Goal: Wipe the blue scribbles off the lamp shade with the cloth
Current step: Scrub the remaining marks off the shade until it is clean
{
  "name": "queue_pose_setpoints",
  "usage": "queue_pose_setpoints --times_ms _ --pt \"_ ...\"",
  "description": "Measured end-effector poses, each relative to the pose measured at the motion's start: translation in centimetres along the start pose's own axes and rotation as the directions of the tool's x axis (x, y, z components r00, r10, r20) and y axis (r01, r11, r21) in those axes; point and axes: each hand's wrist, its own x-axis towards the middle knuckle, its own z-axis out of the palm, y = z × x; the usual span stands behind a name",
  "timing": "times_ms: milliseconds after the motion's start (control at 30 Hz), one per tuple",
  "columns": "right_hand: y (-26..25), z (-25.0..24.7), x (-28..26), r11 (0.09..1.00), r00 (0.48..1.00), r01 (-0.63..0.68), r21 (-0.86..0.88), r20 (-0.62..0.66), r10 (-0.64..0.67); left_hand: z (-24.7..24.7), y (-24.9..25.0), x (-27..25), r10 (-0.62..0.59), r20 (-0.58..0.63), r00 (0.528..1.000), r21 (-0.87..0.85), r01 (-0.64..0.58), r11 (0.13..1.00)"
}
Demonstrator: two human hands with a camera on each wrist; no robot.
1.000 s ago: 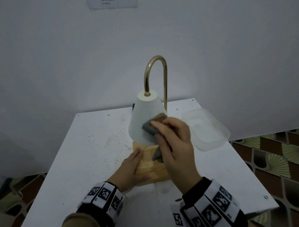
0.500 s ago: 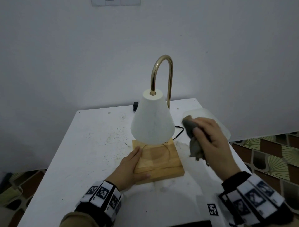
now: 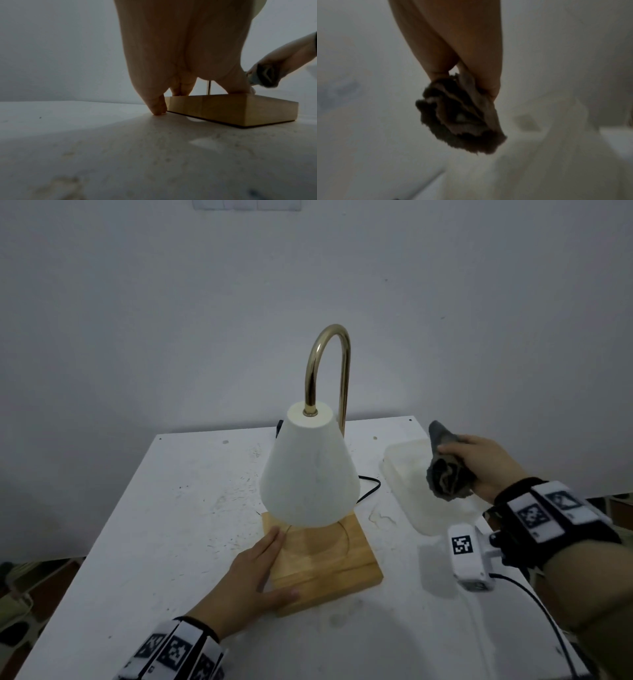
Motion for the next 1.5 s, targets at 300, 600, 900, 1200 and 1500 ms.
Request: queue_pose_setpoints --times_ms 300,600,900,1200,1500 --pt "4.6 1.9 5.0 0.395 0.947 0.305 -0.867 0.322 -0.026 0.3 0.0 0.0 0.005 -0.018 1.000 0.011 -0.004 1.000" --pt "5.8 2.2 1.7 0.185 0.930 0.351 -0.918 0.319 -0.181 -2.3 0.1 0.9 0.125 -0.025 0.992 -0.179 -0.127 0.976" --pt "8.8 6.7 -15.2 0.567 0.832 0.435 -0.699 0.553 0.044 -4.3 0.6 2.5 0.103 0.031 0.994 0.063 -0.105 0.992" --pt "7.4 8.5 -13.9 0.700 0.800 0.320 -0.639 0.578 0.161 -2.0 1.9 -2.8 -0.034 -0.065 0.997 0.122 0.042 0.992" --pt "7.6 9.8 -14.7 0.569 0.808 0.375 -0.732 0.559 0.186 1.5 3.2 -5.5 -0.126 -0.269 0.955 0.054 0.146 0.988"
